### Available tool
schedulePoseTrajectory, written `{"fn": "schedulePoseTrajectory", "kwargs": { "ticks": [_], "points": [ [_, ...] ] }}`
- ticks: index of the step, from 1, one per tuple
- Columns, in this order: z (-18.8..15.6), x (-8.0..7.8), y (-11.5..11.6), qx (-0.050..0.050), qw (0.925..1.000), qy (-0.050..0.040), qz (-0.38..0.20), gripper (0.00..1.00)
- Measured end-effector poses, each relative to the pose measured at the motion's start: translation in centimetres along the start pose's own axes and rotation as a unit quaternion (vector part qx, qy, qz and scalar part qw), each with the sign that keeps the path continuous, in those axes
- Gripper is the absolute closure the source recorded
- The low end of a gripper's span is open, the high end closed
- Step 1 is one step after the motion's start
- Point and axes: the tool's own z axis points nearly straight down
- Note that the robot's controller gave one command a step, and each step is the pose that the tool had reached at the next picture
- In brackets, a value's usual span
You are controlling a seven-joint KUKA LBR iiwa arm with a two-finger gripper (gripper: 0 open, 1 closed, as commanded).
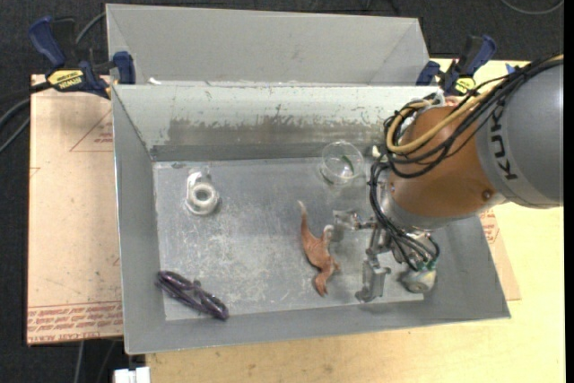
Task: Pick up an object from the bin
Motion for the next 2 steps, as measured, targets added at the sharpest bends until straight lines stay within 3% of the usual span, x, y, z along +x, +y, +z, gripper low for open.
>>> {"fn": "schedulePoseTrajectory", "kwargs": {
  "ticks": [1,2],
  "points": [
    [0.0,0.0,0.0,0.000,1.0000,0.0000,0.000,0.00],
    [3.3,-1.8,10.4,0.000,0.9996,-0.0021,-0.027,0.00]
  ]
}}
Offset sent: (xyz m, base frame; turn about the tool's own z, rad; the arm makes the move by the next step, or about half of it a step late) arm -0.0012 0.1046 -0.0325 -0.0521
